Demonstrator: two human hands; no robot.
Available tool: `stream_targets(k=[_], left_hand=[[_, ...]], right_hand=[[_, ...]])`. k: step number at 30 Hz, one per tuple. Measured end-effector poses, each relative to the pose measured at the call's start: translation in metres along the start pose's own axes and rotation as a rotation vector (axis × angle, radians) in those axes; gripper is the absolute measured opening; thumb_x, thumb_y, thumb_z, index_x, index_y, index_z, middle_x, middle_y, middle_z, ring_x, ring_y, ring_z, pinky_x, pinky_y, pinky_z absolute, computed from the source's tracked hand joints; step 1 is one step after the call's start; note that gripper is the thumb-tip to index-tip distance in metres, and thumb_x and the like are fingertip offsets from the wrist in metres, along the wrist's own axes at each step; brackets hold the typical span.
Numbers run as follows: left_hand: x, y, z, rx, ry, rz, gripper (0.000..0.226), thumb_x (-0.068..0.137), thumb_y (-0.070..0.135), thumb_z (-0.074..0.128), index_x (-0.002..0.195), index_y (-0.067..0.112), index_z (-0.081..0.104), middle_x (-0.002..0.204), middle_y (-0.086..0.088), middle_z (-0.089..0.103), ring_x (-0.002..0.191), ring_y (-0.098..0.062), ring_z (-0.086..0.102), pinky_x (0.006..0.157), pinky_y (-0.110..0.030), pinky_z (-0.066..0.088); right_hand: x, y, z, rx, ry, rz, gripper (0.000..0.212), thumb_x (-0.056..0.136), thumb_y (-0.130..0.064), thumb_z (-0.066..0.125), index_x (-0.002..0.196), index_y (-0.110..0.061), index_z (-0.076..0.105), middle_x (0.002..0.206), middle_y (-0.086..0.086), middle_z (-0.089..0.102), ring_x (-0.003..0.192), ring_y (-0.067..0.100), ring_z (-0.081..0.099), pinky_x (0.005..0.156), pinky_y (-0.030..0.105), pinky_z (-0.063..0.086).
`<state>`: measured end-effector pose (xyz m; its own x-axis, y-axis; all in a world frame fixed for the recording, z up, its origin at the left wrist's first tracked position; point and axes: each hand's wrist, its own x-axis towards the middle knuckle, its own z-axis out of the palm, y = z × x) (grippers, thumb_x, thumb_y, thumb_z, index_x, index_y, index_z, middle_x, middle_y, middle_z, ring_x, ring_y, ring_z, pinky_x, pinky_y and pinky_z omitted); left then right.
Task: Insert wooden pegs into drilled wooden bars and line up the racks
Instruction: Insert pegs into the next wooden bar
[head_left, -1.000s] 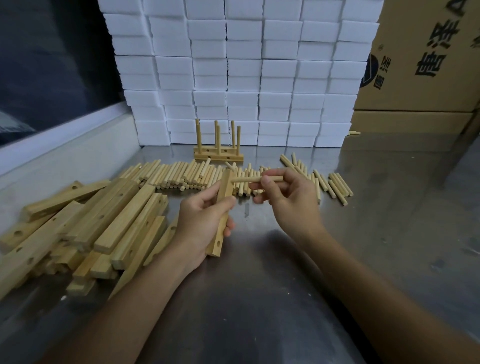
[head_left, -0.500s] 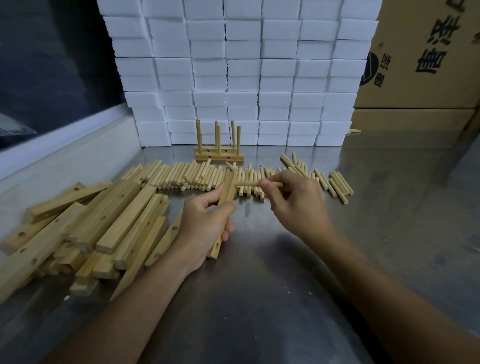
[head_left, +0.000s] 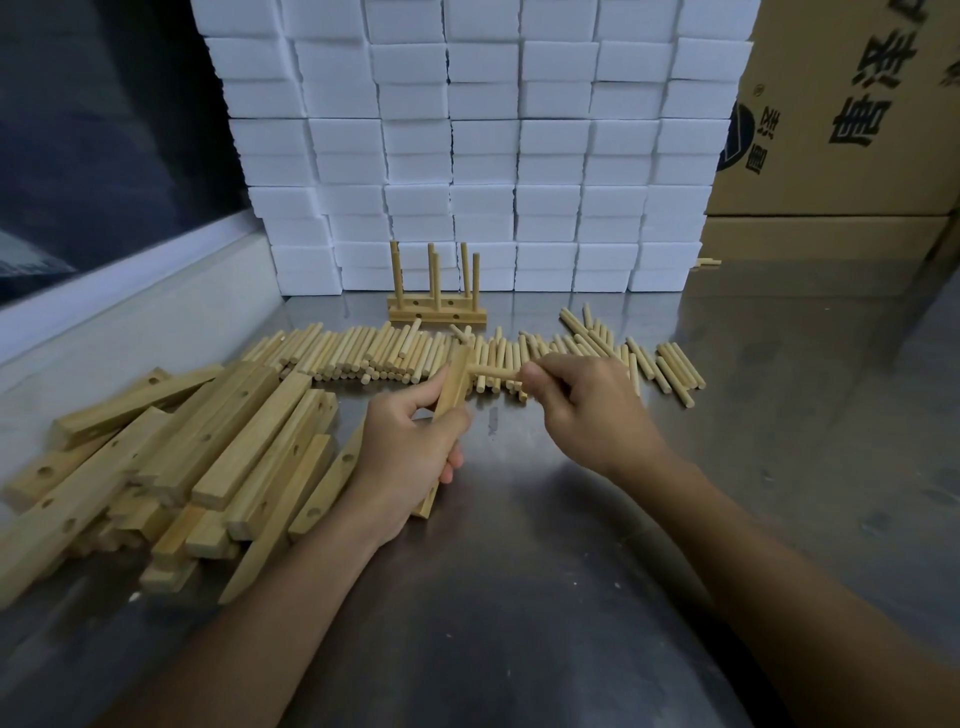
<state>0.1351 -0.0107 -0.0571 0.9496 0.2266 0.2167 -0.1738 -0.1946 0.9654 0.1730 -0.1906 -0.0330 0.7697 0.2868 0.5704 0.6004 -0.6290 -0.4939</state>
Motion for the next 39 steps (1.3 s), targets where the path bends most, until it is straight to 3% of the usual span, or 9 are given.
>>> stream_targets(k=[6, 9, 12, 17, 20, 24, 29, 33, 39], left_hand=[[0.000, 0.000, 0.001, 0.029, -0.014, 0.044, 0.051, 0.087, 0.009, 0.065, 0.131, 0.035, 0.060, 0.048, -0.004, 0.059, 0.040, -0.013, 0.046, 0.042, -0.024, 0.044], [0.000, 0.001, 0.003, 0.008, -0.026, 0.036, 0.055, 0.088, 0.011, 0.067, 0.137, 0.034, 0.056, 0.070, 0.001, 0.069, 0.047, -0.016, 0.054, 0.046, -0.026, 0.049], [-0.001, 0.001, 0.005, -0.020, -0.015, 0.032, 0.049, 0.088, 0.009, 0.067, 0.131, 0.030, 0.060, 0.086, 0.015, 0.069, 0.052, -0.013, 0.061, 0.048, -0.025, 0.051], [0.000, -0.002, 0.008, 0.073, -0.038, 0.005, 0.023, 0.094, 0.014, 0.063, 0.101, 0.036, 0.065, 0.065, 0.003, 0.069, 0.049, -0.010, 0.059, 0.047, -0.024, 0.047], [0.005, 0.000, 0.005, -0.084, 0.034, -0.098, 0.019, 0.095, 0.008, 0.059, 0.096, 0.025, 0.066, 0.072, 0.003, 0.072, 0.047, -0.011, 0.057, 0.043, -0.022, 0.044], [0.008, 0.005, 0.004, -0.249, 0.092, -0.199, 0.014, 0.097, 0.011, 0.058, 0.109, 0.012, 0.066, 0.086, -0.002, 0.075, 0.049, -0.017, 0.061, 0.040, -0.023, 0.044], [0.007, 0.009, 0.004, -0.290, 0.092, -0.227, 0.012, 0.098, 0.011, 0.056, 0.106, 0.013, 0.065, 0.094, -0.009, 0.073, 0.048, -0.017, 0.061, 0.040, -0.024, 0.045], [0.007, 0.010, 0.006, -0.283, 0.114, -0.226, 0.012, 0.097, 0.009, 0.056, 0.106, 0.011, 0.065, 0.094, -0.011, 0.071, 0.046, -0.016, 0.059, 0.040, -0.024, 0.045], [0.007, 0.010, 0.006, -0.289, 0.122, -0.224, 0.012, 0.097, 0.009, 0.056, 0.095, 0.018, 0.065, 0.092, -0.011, 0.071, 0.045, -0.016, 0.058, 0.040, -0.024, 0.045]], right_hand=[[-0.001, 0.003, 0.002, 0.347, -0.063, 0.319, 0.035, 0.102, -0.033, 0.052, 0.075, -0.023, 0.070, 0.037, -0.011, 0.033, 0.037, 0.005, 0.030, 0.055, 0.029, 0.038], [-0.002, 0.001, 0.007, 0.352, -0.005, 0.321, 0.037, 0.102, -0.034, 0.053, 0.072, -0.023, 0.070, 0.045, -0.008, 0.053, 0.045, 0.012, 0.048, 0.053, 0.028, 0.044], [-0.001, 0.004, 0.011, 0.414, 0.122, 0.370, 0.036, 0.100, -0.036, 0.056, 0.077, -0.015, 0.074, 0.043, -0.007, 0.044, 0.040, 0.008, 0.036, 0.044, 0.022, 0.035], [0.000, 0.007, 0.009, 0.523, 0.283, 0.321, 0.038, 0.094, -0.043, 0.064, 0.082, -0.009, 0.074, 0.046, -0.011, 0.043, 0.042, 0.003, 0.032, 0.041, 0.016, 0.027], [-0.002, 0.007, 0.011, 0.391, 0.253, 0.286, 0.037, 0.092, -0.052, 0.061, 0.087, -0.017, 0.071, 0.056, 0.004, 0.057, 0.047, 0.005, 0.042, 0.047, 0.021, 0.036], [-0.004, 0.013, 0.017, -0.046, 0.127, 0.303, 0.020, 0.095, -0.039, 0.063, 0.099, -0.021, 0.070, 0.070, -0.008, 0.063, 0.062, 0.007, 0.057, 0.060, 0.027, 0.050], [0.006, 0.014, 0.028, -0.361, 0.007, 0.324, 0.034, 0.093, -0.051, 0.060, 0.101, -0.020, 0.069, 0.087, -0.002, 0.068, 0.079, 0.017, 0.063, 0.074, 0.038, 0.057], [0.014, 0.010, 0.039, -0.449, -0.053, 0.365, 0.045, 0.091, -0.061, 0.057, 0.082, -0.018, 0.065, 0.075, -0.001, 0.063, 0.068, 0.016, 0.060, 0.067, 0.036, 0.057], [0.019, 0.009, 0.040, -0.438, -0.060, 0.421, 0.035, 0.096, -0.048, 0.057, 0.086, -0.015, 0.064, 0.078, 0.002, 0.062, 0.072, 0.021, 0.061, 0.071, 0.040, 0.057]])
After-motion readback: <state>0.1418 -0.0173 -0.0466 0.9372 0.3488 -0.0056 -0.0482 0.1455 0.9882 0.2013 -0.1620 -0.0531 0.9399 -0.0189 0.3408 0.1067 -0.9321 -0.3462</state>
